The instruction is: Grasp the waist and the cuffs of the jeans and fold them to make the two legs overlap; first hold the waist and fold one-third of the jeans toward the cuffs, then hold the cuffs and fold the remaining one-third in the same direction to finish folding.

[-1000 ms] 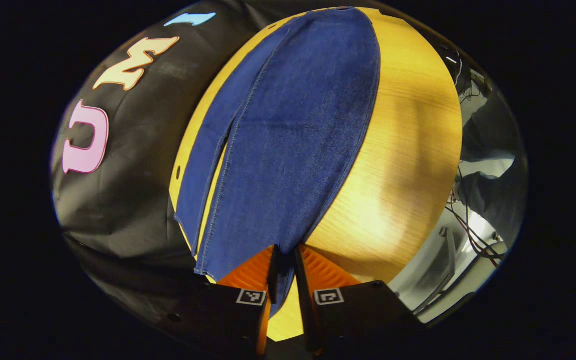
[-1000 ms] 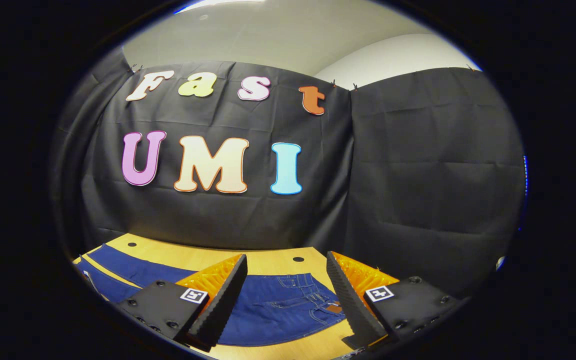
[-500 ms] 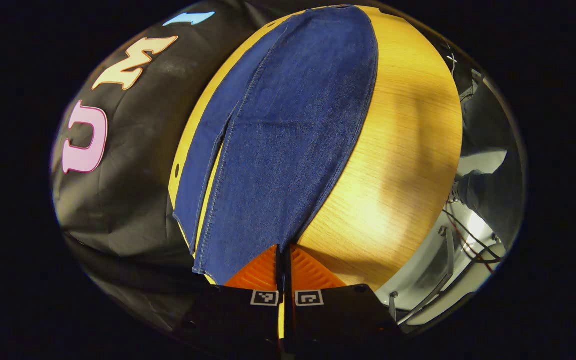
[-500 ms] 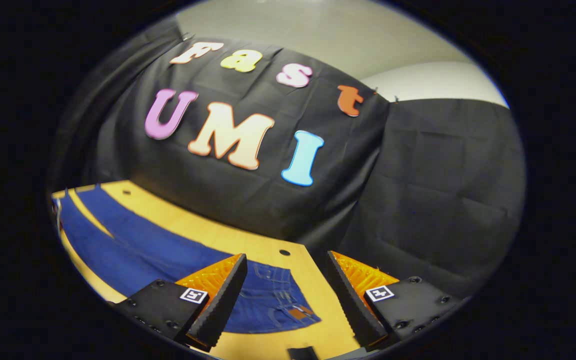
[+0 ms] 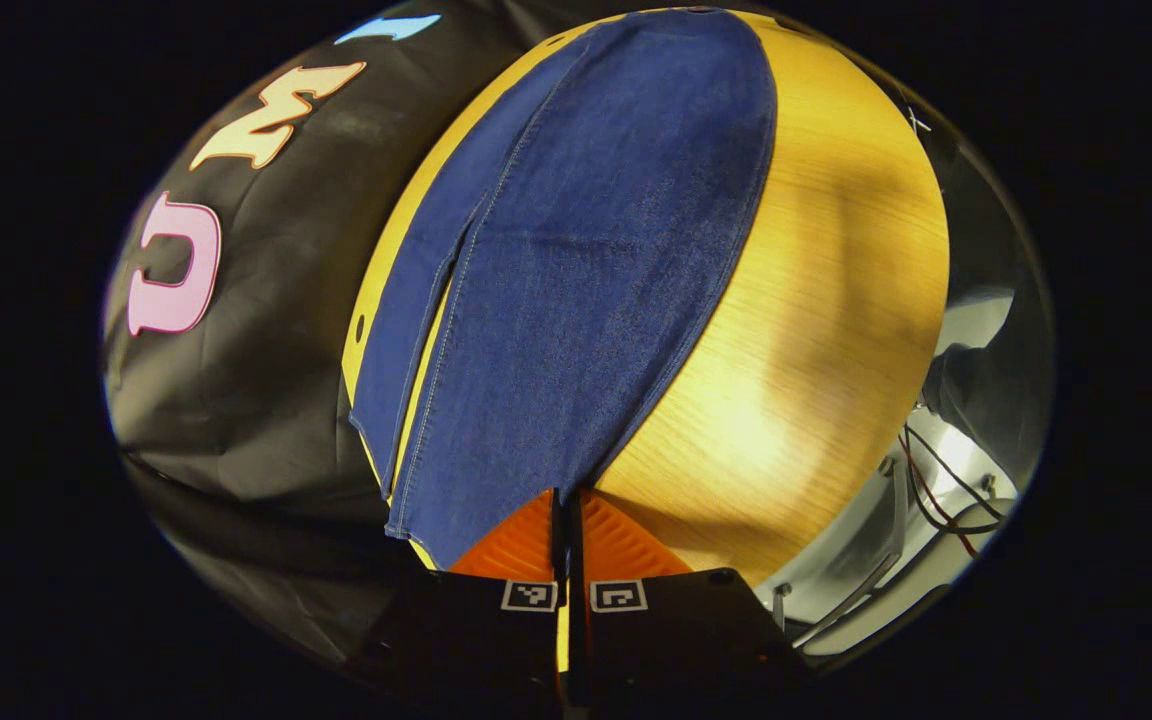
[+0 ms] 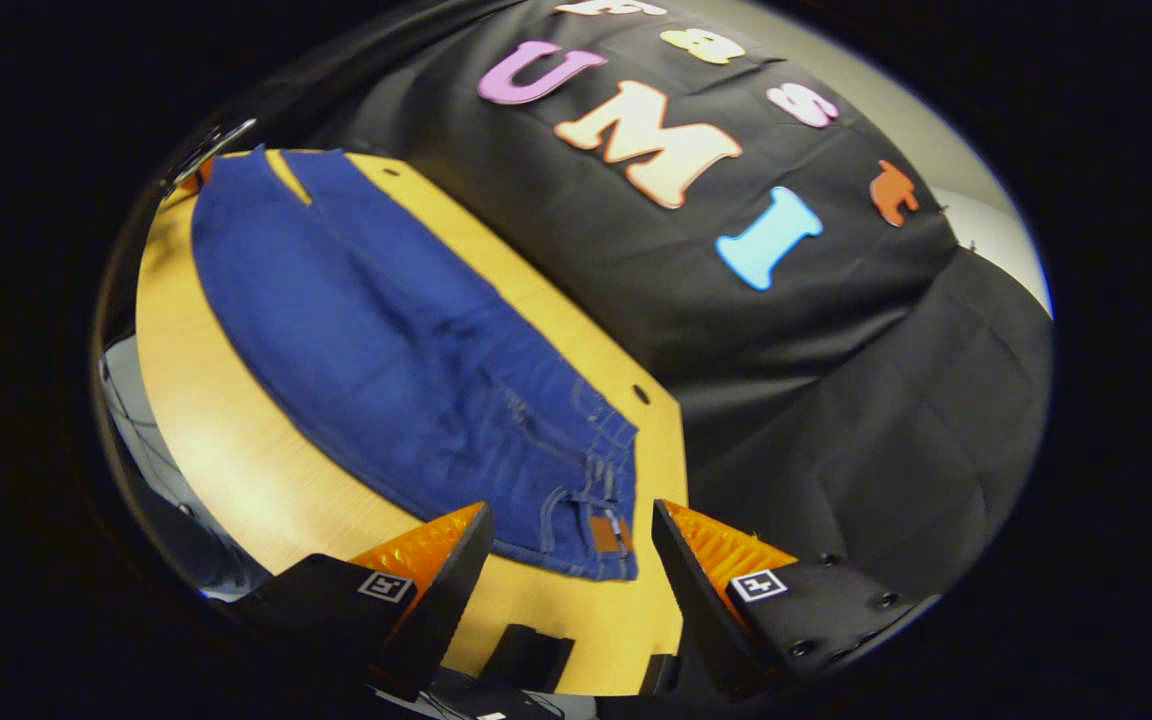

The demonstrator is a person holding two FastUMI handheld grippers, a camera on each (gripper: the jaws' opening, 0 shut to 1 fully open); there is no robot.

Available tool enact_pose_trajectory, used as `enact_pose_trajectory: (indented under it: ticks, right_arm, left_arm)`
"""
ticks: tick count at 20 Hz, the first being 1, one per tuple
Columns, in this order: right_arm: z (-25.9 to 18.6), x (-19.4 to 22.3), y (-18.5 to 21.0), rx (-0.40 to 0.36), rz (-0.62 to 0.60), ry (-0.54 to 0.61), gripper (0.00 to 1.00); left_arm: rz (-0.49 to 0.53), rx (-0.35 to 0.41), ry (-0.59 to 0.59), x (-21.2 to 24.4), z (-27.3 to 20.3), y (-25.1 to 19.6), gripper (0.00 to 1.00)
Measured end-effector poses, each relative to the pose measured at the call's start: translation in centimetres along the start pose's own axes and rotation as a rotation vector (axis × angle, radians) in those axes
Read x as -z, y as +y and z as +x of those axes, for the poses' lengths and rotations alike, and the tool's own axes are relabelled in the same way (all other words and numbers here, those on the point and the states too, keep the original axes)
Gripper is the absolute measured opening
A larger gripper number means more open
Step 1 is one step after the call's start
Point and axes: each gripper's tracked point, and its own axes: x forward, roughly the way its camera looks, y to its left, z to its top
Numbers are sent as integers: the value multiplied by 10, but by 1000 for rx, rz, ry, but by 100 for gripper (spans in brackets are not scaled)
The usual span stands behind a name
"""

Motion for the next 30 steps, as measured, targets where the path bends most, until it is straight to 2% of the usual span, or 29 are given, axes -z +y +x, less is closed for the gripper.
enact_pose_trajectory:
  ticks: [2,7,9,10,14,15,17,18,19,20,21,23,25,30]
  right_arm:
    - [9,17,24,-64,-53,51,99]
    - [26,39,51,-134,-263,110,99]
    - [35,41,54,-143,-324,115,99]
    - [40,39,54,-142,-344,106,94]
    - [64,34,54,-142,-366,91,90]
    - [70,32,55,-142,-368,89,87]
    - [77,32,65,-180,-368,94,73]
    - [78,33,73,-214,-371,96,53]
    - [80,36,79,-248,-374,103,40]
    - [81,36,75,-245,-381,109,27]
    - [70,34,64,-231,-368,99,1]
    - [80,31,66,-231,-286,120,3]
    - [75,7,47,-179,-187,83,3]
    - [86,-52,-6,-63,-33,8,2]
  left_arm:
    - [0,-4,5,-1,0,0,0]
    - [1,-16,24,-1,0,1,0]
    - [2,-17,34,-1,1,1,0]
    - [3,-18,37,-1,0,0,0]
    - [-5,-22,55,-2,0,1,0]
    - [-9,-22,59,-1,1,1,0]
    - [-15,-23,68,-1,0,1,0]
    - [-17,-27,72,-1,0,2,0]
    - [-20,-30,75,-1,0,2,0]
    - [-26,-27,77,-2,0,2,0]
    - [-43,-21,81,-1,2,3,0]
    - [-115,0,85,-2,2,6,0]
    - [-176,1,94,-6,1,17,0]
    - [-353,-96,85,-31,-11,83,0]
